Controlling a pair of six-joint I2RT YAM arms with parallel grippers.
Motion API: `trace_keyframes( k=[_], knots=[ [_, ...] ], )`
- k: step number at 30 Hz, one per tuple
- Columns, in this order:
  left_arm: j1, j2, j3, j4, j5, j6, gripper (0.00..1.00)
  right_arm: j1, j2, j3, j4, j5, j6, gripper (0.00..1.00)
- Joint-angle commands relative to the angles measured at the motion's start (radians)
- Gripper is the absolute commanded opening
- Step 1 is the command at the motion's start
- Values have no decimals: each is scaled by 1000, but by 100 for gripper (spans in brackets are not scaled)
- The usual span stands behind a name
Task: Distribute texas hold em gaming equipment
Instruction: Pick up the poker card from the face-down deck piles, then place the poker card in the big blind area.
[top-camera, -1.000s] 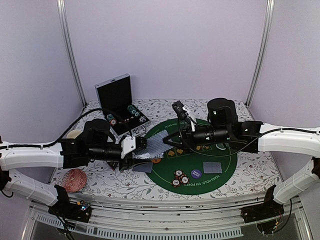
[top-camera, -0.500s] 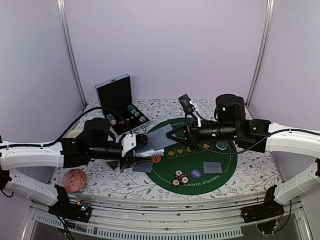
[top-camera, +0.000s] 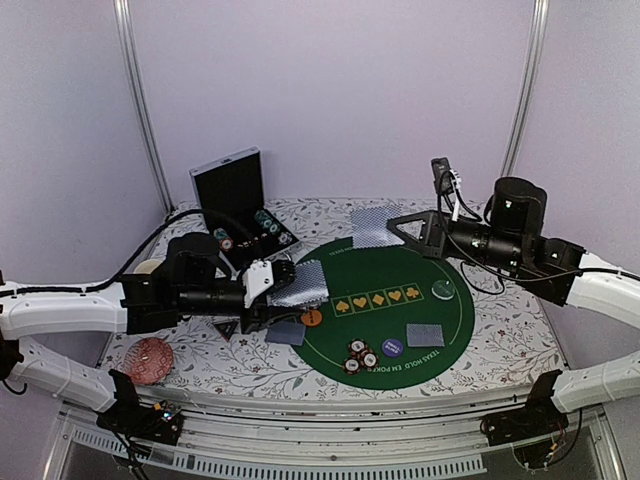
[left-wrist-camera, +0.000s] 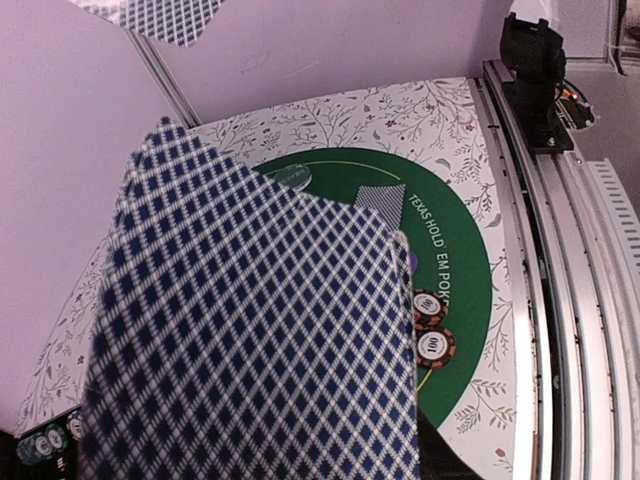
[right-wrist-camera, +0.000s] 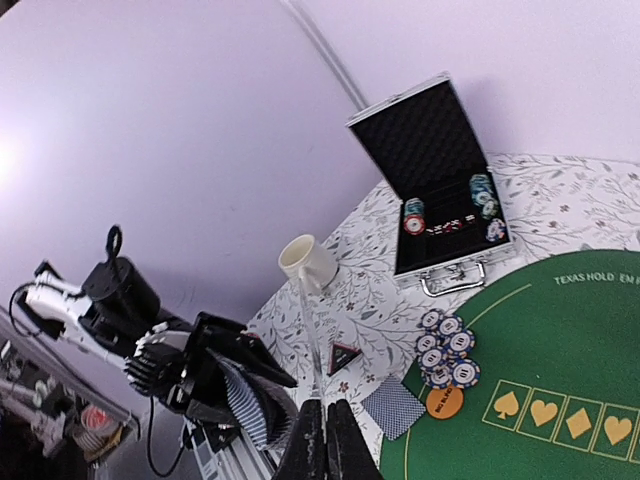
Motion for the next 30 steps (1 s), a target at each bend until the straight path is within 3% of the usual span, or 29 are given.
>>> trace_keyframes(
  k=[1, 4, 8, 17, 30],
  knots=[
    [16, 0, 35, 34, -18, -21, 42, -62, -32, -128, 37, 120, 208, 2],
    [28, -6, 37, 38, -24, -25, 42, -63, 39, -181, 109, 126, 297, 2],
    [44, -11, 38, 39, -30, -28, 42, -36, 249, -189, 276, 40, 437, 2],
    [68, -29, 40, 39, -39, -23, 42, 144, 773, 10, 613, -15, 734, 2],
    [75, -45, 35, 39, -35, -20, 42, 200, 997, 96, 686, 43, 1018, 2]
  ],
)
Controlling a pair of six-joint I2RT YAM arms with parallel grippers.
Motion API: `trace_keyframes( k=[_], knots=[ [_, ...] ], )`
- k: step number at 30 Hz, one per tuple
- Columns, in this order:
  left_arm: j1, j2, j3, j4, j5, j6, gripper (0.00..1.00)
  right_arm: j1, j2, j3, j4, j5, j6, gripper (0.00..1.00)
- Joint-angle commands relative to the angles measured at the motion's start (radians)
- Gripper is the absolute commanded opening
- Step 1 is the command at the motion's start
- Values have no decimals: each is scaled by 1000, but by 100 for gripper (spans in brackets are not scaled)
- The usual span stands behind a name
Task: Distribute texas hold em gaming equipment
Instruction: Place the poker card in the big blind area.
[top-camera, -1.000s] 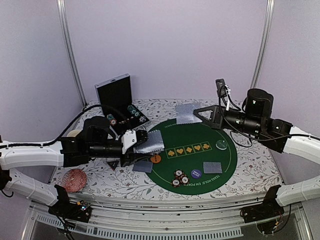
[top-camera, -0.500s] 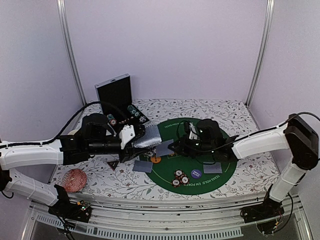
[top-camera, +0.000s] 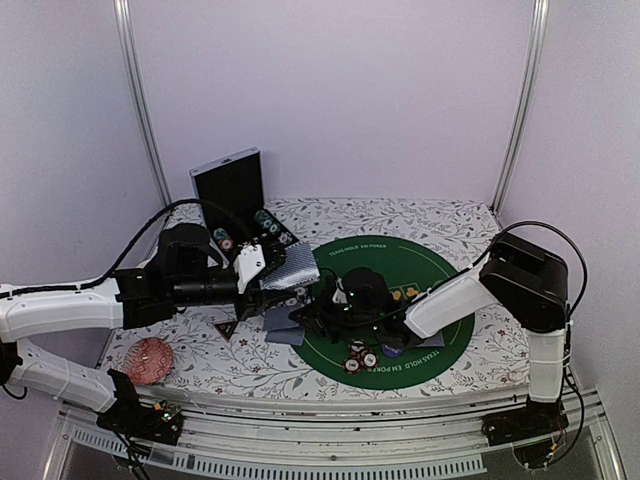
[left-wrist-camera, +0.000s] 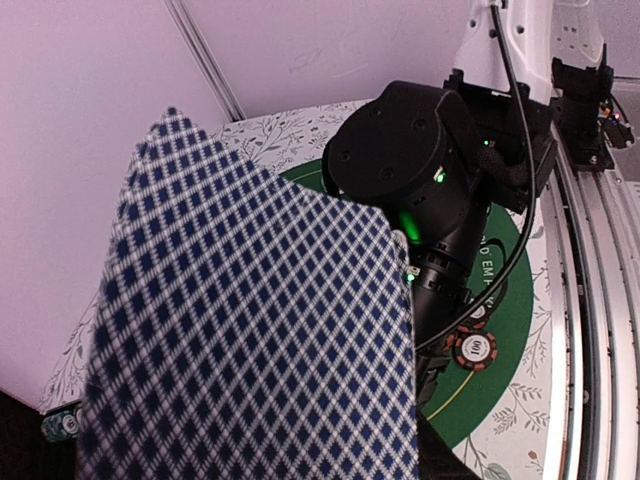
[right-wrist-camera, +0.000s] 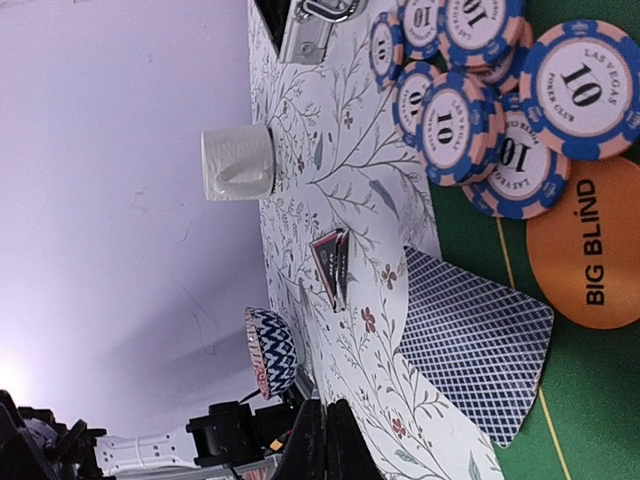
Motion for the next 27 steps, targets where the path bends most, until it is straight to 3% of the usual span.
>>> trace_keyframes(
  k=[1, 9, 14, 21, 27],
  knots=[
    [11, -22, 25, 32, 0, -2, 42, 4, 61, 14, 56, 15, 134, 2],
    [13, -22, 25, 32, 5, -2, 42, 13, 82, 13, 54, 40, 178, 4],
    [13, -22, 24, 32, 4, 0, 42, 12, 80, 7, 45, 36, 186, 22],
    [14, -22, 25, 32, 7, 0, 42, 12, 61, -4, 31, 7, 187, 36],
    [17, -23, 24, 32, 8, 1, 42, 13, 0, -36, -5, 15, 171, 58]
  ],
)
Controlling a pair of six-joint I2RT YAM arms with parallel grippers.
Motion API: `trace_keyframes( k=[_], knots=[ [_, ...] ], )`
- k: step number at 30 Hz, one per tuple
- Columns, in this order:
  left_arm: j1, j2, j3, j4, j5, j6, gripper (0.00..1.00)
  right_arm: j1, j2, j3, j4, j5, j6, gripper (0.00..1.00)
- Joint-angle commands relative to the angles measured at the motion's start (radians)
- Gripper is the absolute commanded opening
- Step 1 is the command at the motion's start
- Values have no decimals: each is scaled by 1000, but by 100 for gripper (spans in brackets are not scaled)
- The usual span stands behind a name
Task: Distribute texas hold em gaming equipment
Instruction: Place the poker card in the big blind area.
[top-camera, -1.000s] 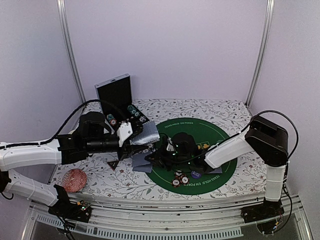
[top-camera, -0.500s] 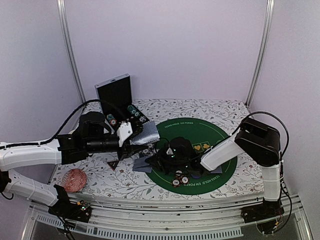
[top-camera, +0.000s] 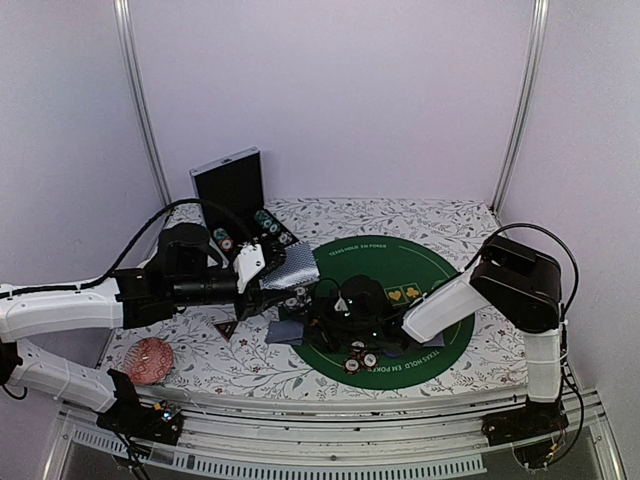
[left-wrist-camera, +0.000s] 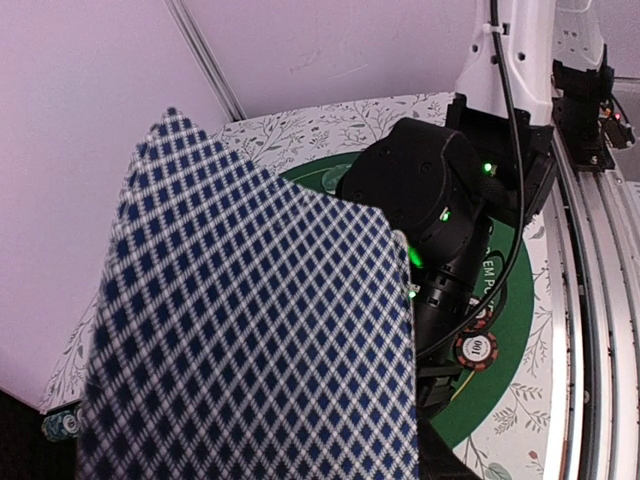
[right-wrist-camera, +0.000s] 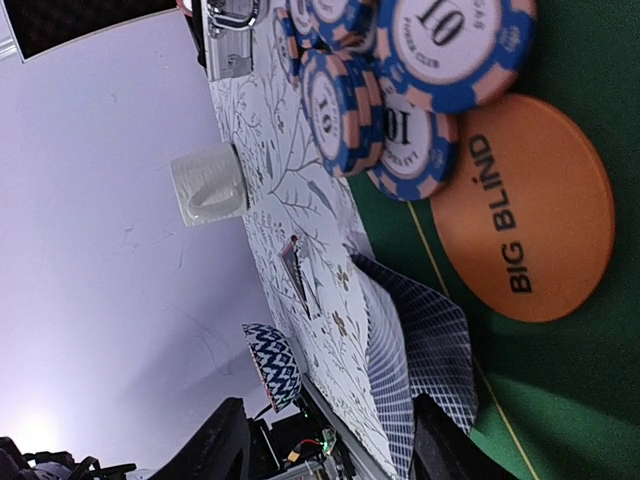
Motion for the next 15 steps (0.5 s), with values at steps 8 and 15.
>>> trace_keyframes(
  k=[8, 15],
  knots=[
    [16, -21, 22, 31, 12, 2, 42, 1, -191, -88, -111, 98, -97, 87],
    [16, -20, 23, 27, 23, 3, 42, -14, -396, -136, -235, 206, -359, 99]
  ],
)
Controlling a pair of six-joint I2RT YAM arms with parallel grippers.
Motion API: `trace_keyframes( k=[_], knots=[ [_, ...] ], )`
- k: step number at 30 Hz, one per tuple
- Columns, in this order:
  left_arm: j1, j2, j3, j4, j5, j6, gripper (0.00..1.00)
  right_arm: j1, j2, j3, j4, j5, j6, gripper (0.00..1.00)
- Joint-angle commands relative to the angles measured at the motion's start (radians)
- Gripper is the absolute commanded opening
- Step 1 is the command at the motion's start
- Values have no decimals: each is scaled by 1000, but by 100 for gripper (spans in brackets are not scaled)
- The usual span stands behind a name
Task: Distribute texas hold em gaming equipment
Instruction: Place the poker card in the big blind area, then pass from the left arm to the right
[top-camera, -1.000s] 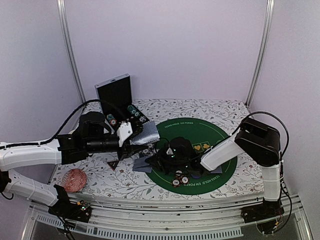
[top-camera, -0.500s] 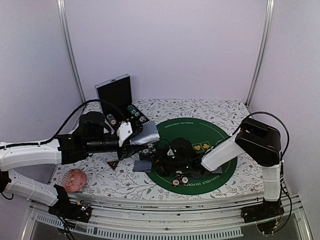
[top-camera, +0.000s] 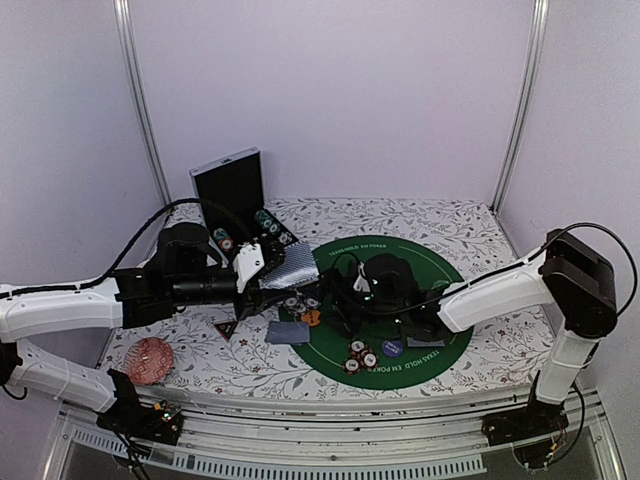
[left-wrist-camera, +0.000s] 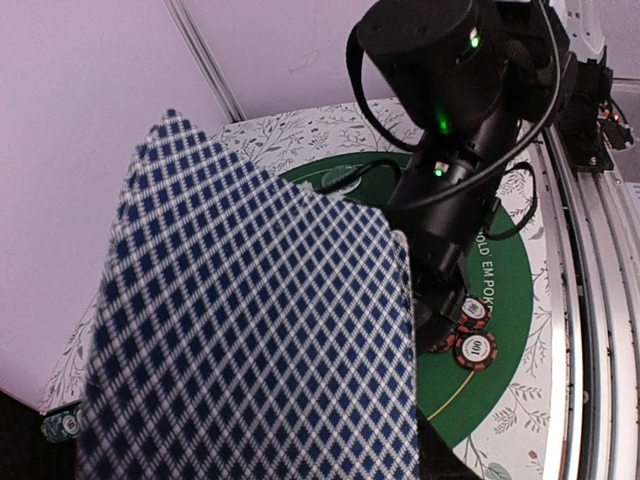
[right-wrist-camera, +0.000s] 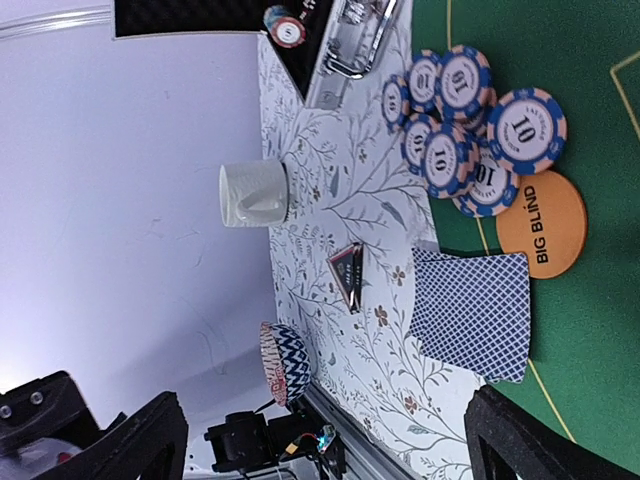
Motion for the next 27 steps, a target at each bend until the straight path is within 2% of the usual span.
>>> trace_keyframes(
  k=[1, 4, 8, 11, 14, 17, 27],
  knots=[
    [13, -20, 22, 27, 18, 5, 42, -9, -163, -60, -85, 121, -229, 99],
    [13, -19, 21, 27, 31, 6, 42, -26, -288, -109, -152, 195, -396, 99],
    [13, -19, 21, 21, 51, 11, 42, -77, -459, -142, -261, 194, -627, 99],
    [13, -23, 21, 16, 75, 16, 42, -88, -587, -141, -266, 98, -853, 99],
    [12, -21, 23, 6, 100, 26, 42, -89, -652, -102, -276, -136, -1051, 99],
    [12, -17, 24, 0, 112, 34, 42, -91, -620, -37, -310, -253, -1090, 99],
    [10, -20, 21, -8, 131, 50, 42, -94, -366, 204, -421, -373, -1003, 99]
  ],
)
